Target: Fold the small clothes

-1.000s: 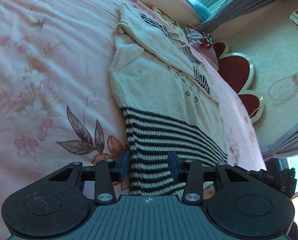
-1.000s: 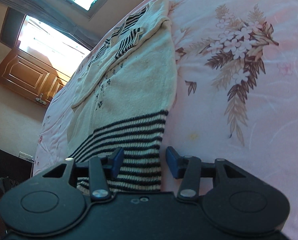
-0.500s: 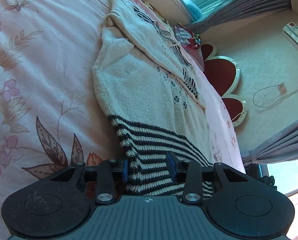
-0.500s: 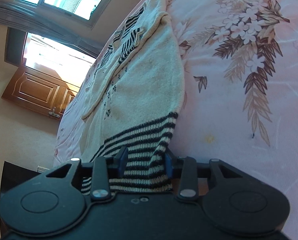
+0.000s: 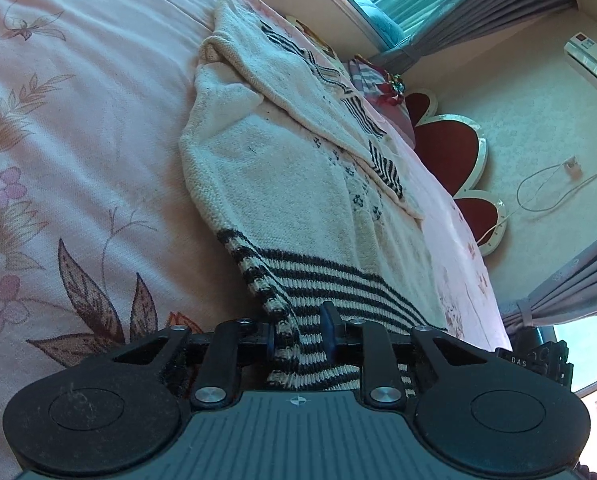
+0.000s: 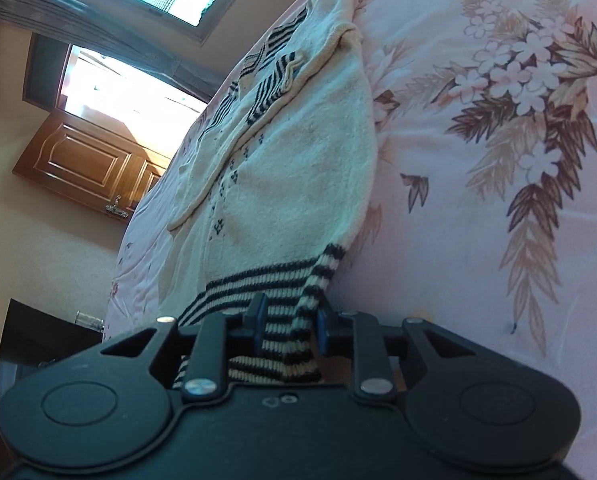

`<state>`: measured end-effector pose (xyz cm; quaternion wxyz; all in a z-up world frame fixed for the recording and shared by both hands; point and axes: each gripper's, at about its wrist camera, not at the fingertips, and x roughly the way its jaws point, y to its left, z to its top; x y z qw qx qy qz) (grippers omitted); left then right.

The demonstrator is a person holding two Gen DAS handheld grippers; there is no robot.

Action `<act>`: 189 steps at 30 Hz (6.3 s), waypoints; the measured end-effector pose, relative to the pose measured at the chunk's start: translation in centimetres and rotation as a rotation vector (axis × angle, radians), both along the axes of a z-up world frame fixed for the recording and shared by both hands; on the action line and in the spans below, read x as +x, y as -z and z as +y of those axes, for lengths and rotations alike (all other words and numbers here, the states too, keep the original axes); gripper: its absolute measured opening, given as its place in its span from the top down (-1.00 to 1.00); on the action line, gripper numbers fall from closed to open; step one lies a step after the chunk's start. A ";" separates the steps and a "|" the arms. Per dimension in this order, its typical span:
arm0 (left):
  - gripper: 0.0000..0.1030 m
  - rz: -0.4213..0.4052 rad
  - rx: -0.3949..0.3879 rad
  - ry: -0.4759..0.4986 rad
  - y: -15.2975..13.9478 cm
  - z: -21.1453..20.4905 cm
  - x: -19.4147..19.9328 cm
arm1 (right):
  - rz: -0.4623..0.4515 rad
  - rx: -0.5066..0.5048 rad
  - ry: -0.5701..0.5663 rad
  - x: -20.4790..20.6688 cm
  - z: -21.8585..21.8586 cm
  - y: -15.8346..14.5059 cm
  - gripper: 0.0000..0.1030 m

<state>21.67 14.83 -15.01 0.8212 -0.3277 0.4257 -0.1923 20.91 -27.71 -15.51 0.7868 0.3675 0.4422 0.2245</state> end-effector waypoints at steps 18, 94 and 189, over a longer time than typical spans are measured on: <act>0.91 -0.071 -0.018 -0.095 0.0 2.8 -2.7 | -0.106 -0.111 0.060 -3.8 -0.5 -1.9 0.89; 0.83 -0.356 0.583 -0.102 -4.6 -4.2 29.9 | -0.405 -0.611 -0.003 31.3 4.0 -6.1 0.87; -0.48 -0.334 0.604 0.028 -3.8 -4.7 17.6 | -0.495 -0.923 -0.140 17.2 7.6 -2.8 -0.14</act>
